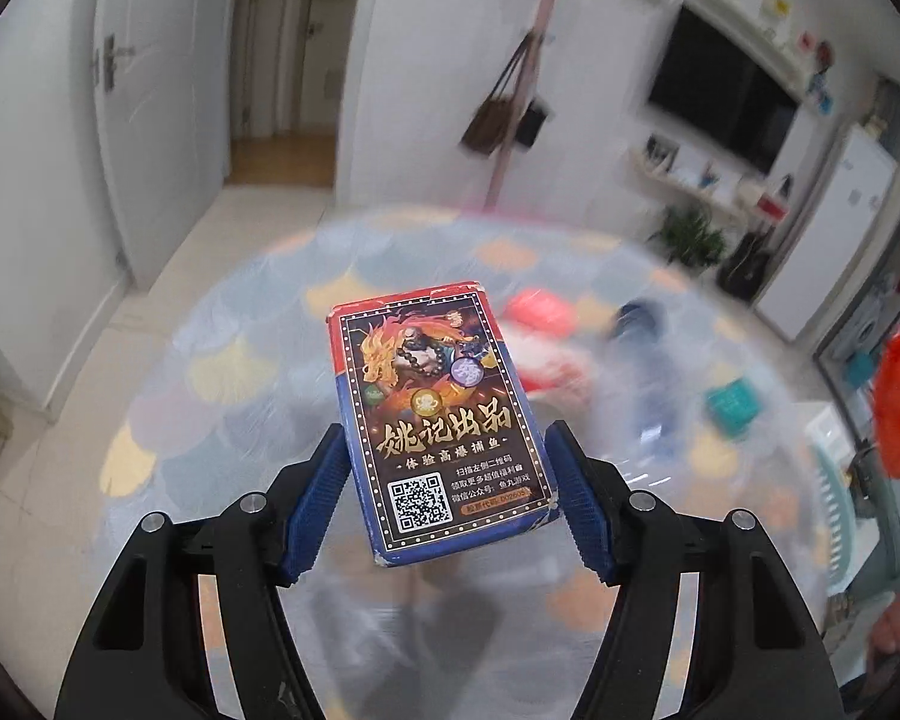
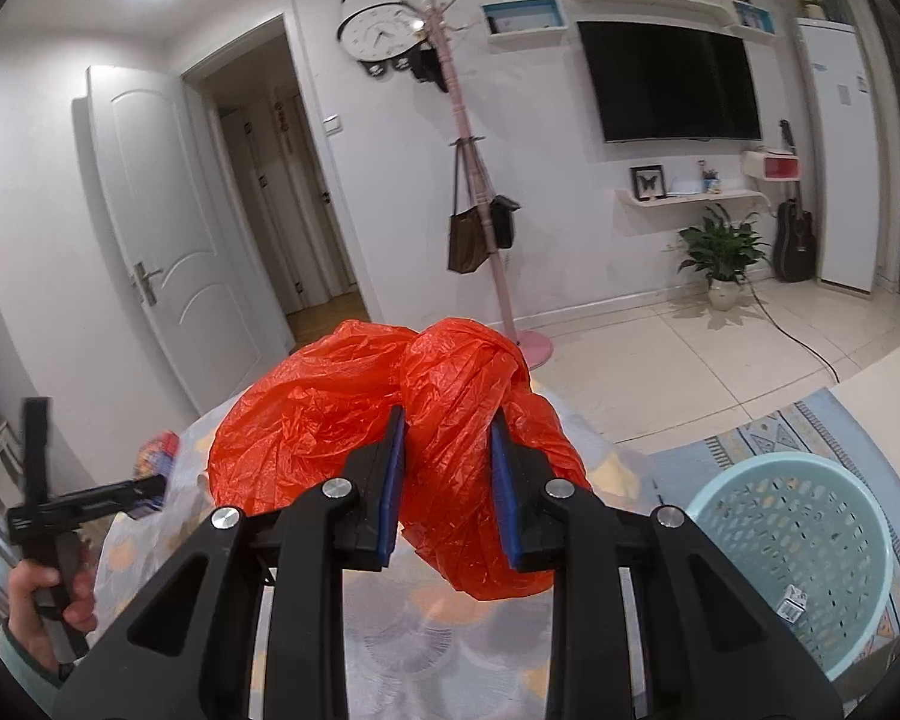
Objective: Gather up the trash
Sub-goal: 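Carry the orange bag and blue box over the basket and open both tools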
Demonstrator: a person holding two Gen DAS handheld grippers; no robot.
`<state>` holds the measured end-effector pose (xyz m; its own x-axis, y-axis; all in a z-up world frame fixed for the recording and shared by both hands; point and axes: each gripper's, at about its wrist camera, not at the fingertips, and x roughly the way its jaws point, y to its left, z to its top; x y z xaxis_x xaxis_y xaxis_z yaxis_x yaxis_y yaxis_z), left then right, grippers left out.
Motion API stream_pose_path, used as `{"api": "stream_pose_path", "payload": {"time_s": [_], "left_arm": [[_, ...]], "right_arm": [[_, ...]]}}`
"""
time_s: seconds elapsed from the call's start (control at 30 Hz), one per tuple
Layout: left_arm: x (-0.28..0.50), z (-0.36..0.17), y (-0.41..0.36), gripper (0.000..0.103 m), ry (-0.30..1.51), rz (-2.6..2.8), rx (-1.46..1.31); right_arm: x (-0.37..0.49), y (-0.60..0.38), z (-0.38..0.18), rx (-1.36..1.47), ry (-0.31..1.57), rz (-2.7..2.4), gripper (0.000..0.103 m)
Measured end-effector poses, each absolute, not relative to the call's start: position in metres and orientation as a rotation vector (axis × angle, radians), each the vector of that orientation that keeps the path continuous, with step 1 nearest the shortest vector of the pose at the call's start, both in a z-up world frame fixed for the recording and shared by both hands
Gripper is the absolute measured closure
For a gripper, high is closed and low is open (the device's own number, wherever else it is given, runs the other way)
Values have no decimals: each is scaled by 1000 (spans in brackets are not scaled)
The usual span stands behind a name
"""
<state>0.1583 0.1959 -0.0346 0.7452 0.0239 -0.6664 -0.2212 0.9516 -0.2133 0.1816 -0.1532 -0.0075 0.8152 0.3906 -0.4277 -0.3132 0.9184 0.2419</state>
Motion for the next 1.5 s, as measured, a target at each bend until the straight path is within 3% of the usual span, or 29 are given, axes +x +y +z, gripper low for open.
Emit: {"api": "stream_pose_path", "payload": {"time_s": [0.23, 0.47, 0.77, 1.1, 1.17, 1.3, 1.5], "left_arm": [[164, 9, 104, 38, 608, -54, -255], [187, 15, -11, 38, 594, -273, -161], [224, -12, -134, 37, 670, -484, -80], [271, -72, -208, 39, 851, -592, -10], [277, -79, -214, 35, 887, -613, -10], [280, -87, -212, 29, 910, -618, -10], [272, -84, -188, 27, 901, -602, -60]], "right_arm": [[172, -189, -13, 190, 484, 290, 80], [166, -248, -26, 231, 509, 168, 80], [171, -335, -70, 349, 632, -53, 80], [195, -385, -140, 456, 824, -251, 76], [196, -391, -149, 494, 842, -242, 72], [194, -398, -150, 534, 829, -226, 42], [190, -396, -141, 540, 812, -194, 39]]}}
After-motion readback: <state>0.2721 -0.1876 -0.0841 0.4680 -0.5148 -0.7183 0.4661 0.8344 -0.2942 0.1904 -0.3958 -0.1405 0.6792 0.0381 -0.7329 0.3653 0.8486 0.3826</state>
